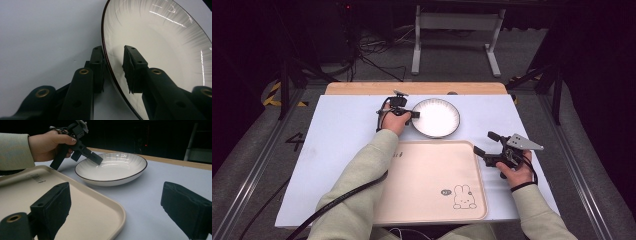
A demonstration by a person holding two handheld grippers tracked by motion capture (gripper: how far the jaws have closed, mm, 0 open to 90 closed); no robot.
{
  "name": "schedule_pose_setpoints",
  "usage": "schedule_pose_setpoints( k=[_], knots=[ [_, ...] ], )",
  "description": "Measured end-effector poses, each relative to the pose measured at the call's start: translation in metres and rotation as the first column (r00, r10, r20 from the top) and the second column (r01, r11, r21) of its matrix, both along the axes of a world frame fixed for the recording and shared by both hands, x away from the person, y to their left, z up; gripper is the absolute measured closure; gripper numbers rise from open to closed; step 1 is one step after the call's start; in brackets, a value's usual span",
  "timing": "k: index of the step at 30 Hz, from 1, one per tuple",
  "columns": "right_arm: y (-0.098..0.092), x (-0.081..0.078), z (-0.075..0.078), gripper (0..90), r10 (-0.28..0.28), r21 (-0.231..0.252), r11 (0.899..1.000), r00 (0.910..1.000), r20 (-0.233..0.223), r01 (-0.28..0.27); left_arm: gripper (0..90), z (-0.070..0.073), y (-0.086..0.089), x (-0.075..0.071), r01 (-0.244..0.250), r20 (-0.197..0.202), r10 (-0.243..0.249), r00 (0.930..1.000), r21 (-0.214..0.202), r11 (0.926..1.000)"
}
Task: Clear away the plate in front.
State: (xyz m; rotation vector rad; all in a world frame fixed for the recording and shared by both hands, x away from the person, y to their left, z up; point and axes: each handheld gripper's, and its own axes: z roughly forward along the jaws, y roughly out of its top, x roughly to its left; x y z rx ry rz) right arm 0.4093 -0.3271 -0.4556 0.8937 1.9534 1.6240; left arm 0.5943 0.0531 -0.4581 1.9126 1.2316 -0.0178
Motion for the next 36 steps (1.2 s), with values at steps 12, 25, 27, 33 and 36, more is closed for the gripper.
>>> schedule_pose_setpoints(
  k=[12,25,27,33,36],
  knots=[
    [0.000,0.000,0.000,9.5,-0.003,0.001,1.000,1.0000,-0.003,0.003,80.3,0.002,0.003,-0.001,-0.072,-0.010,0.072,0.9974,-0.034,0.9968],
    [0.000,0.000,0.000,9.4,-0.008,0.006,1.000,1.0000,-0.005,0.008,84.3,0.006,0.001,0.000,-0.107,-0.024,0.106,0.9940,-0.040,0.9934],
    [-0.001,0.000,0.000,9.4,-0.009,0.006,1.000,1.0000,-0.003,0.009,85.2,0.007,0.001,0.001,-0.118,-0.028,0.117,0.9928,-0.047,0.9919],
    [-0.001,0.000,0.000,9.4,-0.009,0.010,1.000,1.0000,-0.004,0.009,86.4,0.009,0.000,0.003,-0.138,-0.059,0.134,0.9892,-0.060,0.9886],
    [-0.001,0.000,0.000,9.4,-0.009,0.011,1.000,1.0000,-0.004,0.009,86.4,0.010,0.000,0.003,-0.135,-0.057,0.132,0.9896,-0.062,0.9889]
  ],
)
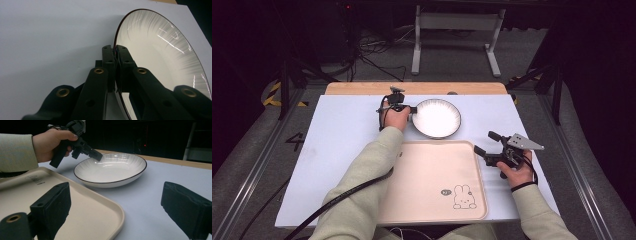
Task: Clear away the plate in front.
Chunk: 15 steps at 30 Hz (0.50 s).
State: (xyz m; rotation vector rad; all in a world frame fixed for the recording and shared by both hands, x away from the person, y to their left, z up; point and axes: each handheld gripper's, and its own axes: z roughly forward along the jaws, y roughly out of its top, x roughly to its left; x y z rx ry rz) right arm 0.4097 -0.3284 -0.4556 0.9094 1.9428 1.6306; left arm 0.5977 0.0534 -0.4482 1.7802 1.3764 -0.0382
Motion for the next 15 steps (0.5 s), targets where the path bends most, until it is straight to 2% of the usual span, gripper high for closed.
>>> schedule_pose_setpoints(
  k=[4,7,15],
  knots=[
    [0.000,0.000,0.000,9.4,0.001,0.000,1.000,1.0000,0.000,-0.001,86.0,0.005,0.001,0.000,0.005,-0.005,-0.005,1.0000,-0.017,0.9998],
    [0.000,0.000,0.000,9.5,0.001,0.000,1.000,1.0000,0.000,-0.001,85.5,0.012,0.001,-0.001,0.015,0.007,-0.015,0.9999,-0.028,0.9995],
    [0.000,0.000,0.000,9.5,0.002,-0.001,1.000,1.0000,0.001,-0.002,84.2,0.031,0.003,-0.006,0.040,0.030,-0.040,0.9988,-0.020,0.9990]
  ],
)
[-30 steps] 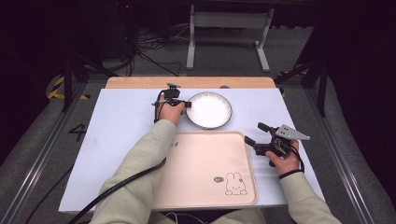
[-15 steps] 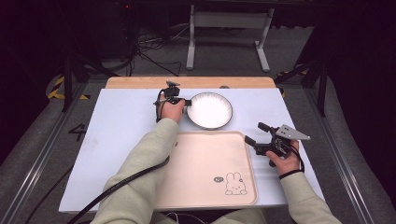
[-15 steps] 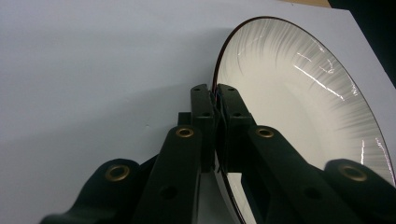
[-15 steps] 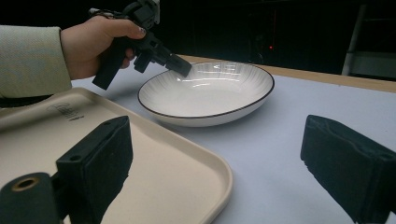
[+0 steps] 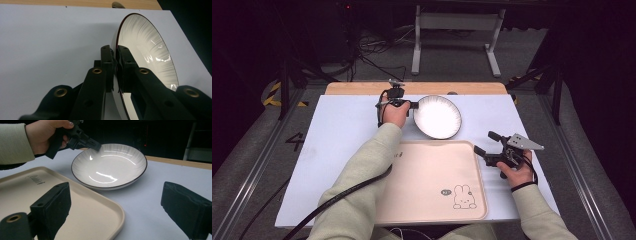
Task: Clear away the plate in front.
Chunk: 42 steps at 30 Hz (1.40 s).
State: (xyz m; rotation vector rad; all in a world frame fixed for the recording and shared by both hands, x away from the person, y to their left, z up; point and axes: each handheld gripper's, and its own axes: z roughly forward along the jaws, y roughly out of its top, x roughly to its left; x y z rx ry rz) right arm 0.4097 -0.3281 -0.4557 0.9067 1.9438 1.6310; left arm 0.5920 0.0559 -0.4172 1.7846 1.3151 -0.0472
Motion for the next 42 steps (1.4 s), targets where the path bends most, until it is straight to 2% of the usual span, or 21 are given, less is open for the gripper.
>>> schedule_pose_setpoints(
  k=[8,17,22,29,35,42],
  knots=[
    [0.000,0.000,0.000,9.5,0.001,-0.001,1.000,1.0000,0.000,-0.001,84.3,0.014,0.006,-0.005,0.013,0.017,-0.013,0.9998,-0.018,0.9998],
    [0.000,0.000,0.000,9.5,0.003,0.001,1.000,1.0000,-0.002,-0.003,84.3,0.028,0.014,-0.015,0.045,0.013,-0.045,0.9989,-0.001,0.9990],
    [0.000,0.000,0.000,9.6,0.005,0.000,1.000,1.0000,-0.004,-0.005,84.3,0.037,0.017,-0.025,0.079,0.020,-0.079,0.9967,0.001,0.9969],
    [-0.001,0.000,0.000,9.1,0.010,0.003,1.000,0.9999,0.000,-0.010,84.4,0.048,0.021,-0.044,0.137,0.032,-0.137,0.9901,0.000,0.9906],
    [0.000,0.000,0.000,9.2,0.008,0.000,1.000,1.0000,0.000,-0.008,84.2,0.054,0.029,-0.057,0.146,0.054,-0.147,0.9877,0.010,0.9892],
    [0.000,0.000,0.000,9.1,0.008,0.001,1.000,1.0000,0.000,-0.008,84.3,0.059,0.040,-0.070,0.164,0.056,-0.164,0.9849,0.002,0.9864]
  ],
)
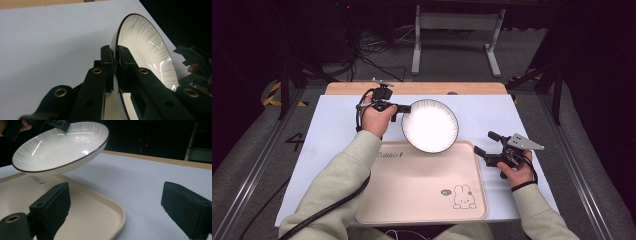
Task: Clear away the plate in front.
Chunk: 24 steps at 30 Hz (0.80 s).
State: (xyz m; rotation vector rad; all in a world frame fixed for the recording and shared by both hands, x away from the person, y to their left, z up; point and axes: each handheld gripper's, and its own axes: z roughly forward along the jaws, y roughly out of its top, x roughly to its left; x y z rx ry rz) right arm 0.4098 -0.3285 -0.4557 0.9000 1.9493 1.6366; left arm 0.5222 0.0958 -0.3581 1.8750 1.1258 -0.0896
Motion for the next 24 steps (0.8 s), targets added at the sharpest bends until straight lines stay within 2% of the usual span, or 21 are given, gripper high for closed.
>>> schedule_pose_setpoints(
  k=[24],
  knots=[
    [0.000,0.002,0.000,9.8,0.009,0.005,1.000,0.9999,-0.014,-0.009,84.2,0.011,0.018,-0.039,0.053,0.015,-0.052,0.9985,-0.009,0.9986]
  ],
)
